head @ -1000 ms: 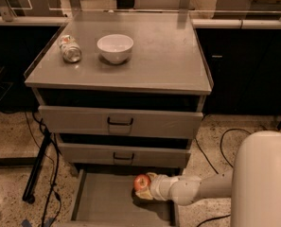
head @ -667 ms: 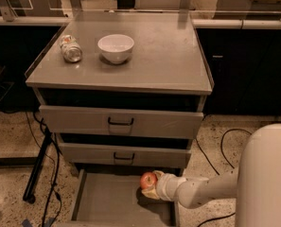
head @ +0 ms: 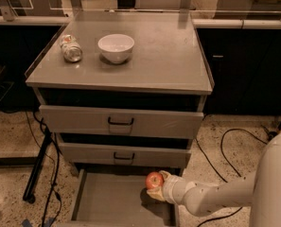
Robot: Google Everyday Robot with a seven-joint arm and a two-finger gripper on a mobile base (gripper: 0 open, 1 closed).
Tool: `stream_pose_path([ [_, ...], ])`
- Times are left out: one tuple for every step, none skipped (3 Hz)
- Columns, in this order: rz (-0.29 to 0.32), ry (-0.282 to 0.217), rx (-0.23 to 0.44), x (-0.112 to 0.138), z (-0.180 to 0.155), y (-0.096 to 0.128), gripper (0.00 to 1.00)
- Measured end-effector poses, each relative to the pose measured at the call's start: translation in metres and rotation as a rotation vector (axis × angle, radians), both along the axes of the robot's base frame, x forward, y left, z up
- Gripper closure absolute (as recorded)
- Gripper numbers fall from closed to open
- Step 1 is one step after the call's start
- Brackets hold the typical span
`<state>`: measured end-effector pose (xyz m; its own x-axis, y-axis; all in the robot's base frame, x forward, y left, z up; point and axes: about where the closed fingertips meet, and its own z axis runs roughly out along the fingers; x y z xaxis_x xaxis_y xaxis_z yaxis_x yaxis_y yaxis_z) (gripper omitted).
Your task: Pick apple from bottom drawer and place on counter
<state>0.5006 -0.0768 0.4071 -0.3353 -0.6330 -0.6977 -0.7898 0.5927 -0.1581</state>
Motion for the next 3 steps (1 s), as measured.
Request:
stream_pose_path([
  [-0.004,-0.005,-0.006,0.002,0.014,0.0,1.0],
  [-0.036,-0.013,-0.021,-0.001,0.042,-0.015,1.0],
  [-0.073,-0.064,-0.028,-0.005,0.079,-0.032,1.0],
])
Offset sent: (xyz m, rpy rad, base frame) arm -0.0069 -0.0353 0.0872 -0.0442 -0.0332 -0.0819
